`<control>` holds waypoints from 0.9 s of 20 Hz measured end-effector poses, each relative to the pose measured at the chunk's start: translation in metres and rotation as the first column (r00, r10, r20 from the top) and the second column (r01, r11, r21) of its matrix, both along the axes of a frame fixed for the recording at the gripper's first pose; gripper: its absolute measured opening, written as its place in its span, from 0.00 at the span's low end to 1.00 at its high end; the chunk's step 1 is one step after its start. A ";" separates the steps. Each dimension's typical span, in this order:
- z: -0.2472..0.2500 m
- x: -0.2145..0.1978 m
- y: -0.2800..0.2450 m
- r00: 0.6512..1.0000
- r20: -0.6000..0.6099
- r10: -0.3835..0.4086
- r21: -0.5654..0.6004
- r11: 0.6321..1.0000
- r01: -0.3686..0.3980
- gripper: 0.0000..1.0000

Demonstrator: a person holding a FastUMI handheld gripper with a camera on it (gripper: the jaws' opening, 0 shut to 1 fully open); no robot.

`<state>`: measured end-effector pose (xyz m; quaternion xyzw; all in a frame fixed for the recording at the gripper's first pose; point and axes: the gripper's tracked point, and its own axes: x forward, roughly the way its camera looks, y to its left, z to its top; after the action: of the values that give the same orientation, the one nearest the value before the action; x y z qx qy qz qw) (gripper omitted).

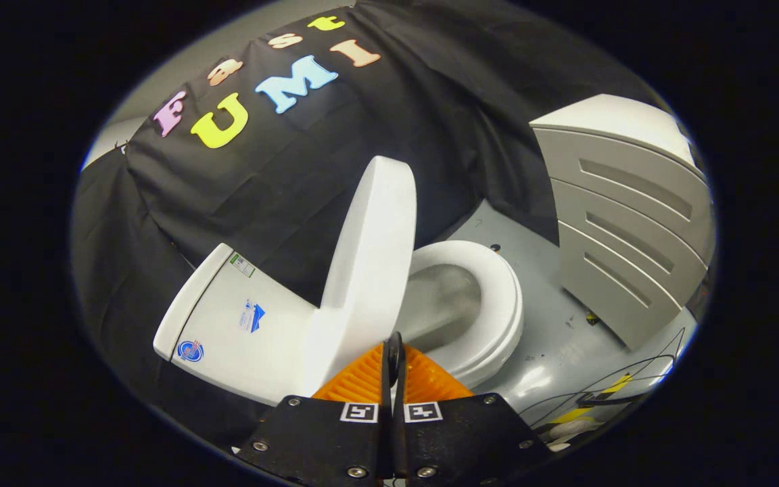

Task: Open the toilet lid.

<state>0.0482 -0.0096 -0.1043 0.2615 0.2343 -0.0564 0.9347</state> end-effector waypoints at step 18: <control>0.057 0.003 0.067 0.978 0.166 0.125 -0.285 0.956 -0.074 0.00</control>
<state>0.0516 0.0576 -0.0470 0.1198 0.1506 -0.0172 0.9812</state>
